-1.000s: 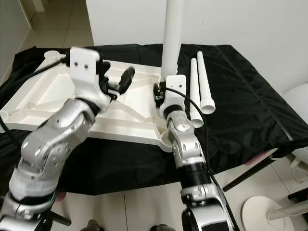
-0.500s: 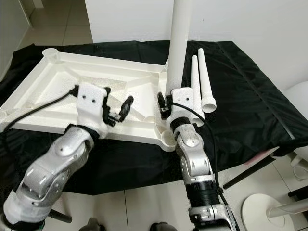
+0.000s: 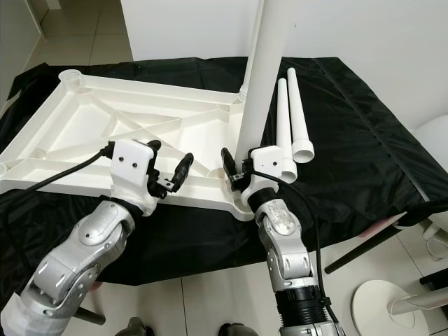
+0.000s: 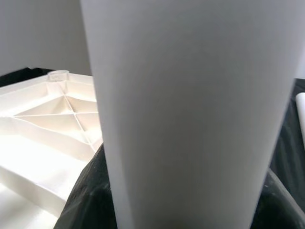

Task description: Building children table

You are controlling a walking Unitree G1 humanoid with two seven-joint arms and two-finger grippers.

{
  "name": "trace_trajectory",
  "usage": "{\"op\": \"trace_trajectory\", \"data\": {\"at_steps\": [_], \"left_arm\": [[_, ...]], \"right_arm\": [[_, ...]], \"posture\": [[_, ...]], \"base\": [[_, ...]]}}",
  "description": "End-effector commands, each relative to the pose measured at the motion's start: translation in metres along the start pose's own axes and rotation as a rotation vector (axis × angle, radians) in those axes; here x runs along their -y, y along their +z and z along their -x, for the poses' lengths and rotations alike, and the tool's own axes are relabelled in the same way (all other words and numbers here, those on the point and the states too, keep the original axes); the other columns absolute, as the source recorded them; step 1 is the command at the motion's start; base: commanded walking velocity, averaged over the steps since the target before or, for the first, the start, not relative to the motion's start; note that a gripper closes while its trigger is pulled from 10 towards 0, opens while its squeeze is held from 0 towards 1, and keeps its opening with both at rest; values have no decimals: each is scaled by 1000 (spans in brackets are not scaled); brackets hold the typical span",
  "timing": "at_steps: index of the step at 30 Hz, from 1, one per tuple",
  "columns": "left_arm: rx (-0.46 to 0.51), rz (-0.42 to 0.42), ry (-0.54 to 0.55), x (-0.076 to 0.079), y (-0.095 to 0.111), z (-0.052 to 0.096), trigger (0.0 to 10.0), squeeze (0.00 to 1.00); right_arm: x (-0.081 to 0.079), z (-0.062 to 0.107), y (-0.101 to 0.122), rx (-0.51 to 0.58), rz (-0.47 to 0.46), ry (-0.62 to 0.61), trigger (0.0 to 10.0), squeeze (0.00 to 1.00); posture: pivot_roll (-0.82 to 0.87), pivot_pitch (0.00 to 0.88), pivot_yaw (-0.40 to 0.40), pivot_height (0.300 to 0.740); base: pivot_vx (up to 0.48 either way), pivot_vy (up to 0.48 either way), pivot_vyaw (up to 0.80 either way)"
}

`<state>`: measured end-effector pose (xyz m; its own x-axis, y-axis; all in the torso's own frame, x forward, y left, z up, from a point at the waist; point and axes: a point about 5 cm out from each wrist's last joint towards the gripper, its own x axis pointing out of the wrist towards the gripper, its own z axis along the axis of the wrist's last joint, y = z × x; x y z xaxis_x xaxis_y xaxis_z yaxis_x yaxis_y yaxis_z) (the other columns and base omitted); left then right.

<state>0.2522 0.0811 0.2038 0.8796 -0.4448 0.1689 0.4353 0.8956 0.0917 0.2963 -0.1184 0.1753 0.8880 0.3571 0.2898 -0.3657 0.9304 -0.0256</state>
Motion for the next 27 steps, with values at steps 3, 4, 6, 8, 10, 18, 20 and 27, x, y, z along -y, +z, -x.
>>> {"op": "trace_trajectory", "data": {"at_steps": [3, 4, 6, 8, 10, 18, 20, 27], "left_arm": [[-8, -2, -262, 15, -5, 5, 10000, 0], [-8, -2, -262, 15, -5, 5, 10000, 0], [-12, -6, -273, 15, -6, 6, 10000, 0], [-16, -18, -287, 15, -8, 8, 10000, 0], [-31, -35, -316, 14, -12, 11, 10000, 0], [-60, -17, -361, 16, -15, 15, 10000, 0], [-81, -5, -367, 18, -17, 16, 10000, 0], [-152, 25, -383, 20, -24, 18, 10000, 0]], "right_arm": [[5, 7, -7, -10, -7, -3, 10000, 0], [5, 7, -7, -10, -7, -3, 10000, 0], [6, 10, -10, -20, -15, -4, 10000, 0], [8, 14, -13, -30, -17, -4, 10000, 0], [12, 21, -19, -50, -19, 3, 10000, 0], [16, 27, -26, -70, -13, 21, 10000, 0], [16, 29, -29, -80, -5, 31, 10000, 0], [15, 35, -37, -108, 9, 75, 10000, 0]], "posture": [[28, 123, -25, 740], [28, 123, -25, 740], [31, 126, -23, 740], [34, 127, -24, 740], [32, 131, -17, 740], [29, 132, -11, 740], [28, 133, -10, 740], [28, 130, -10, 740]], "base": [[0, 0, 0], [0, 0, 0], [0, 0, 0], [0, 0, 0], [0, 0, 0], [0, 0, 0], [0, 0, 0], [0, 0, 0]]}}
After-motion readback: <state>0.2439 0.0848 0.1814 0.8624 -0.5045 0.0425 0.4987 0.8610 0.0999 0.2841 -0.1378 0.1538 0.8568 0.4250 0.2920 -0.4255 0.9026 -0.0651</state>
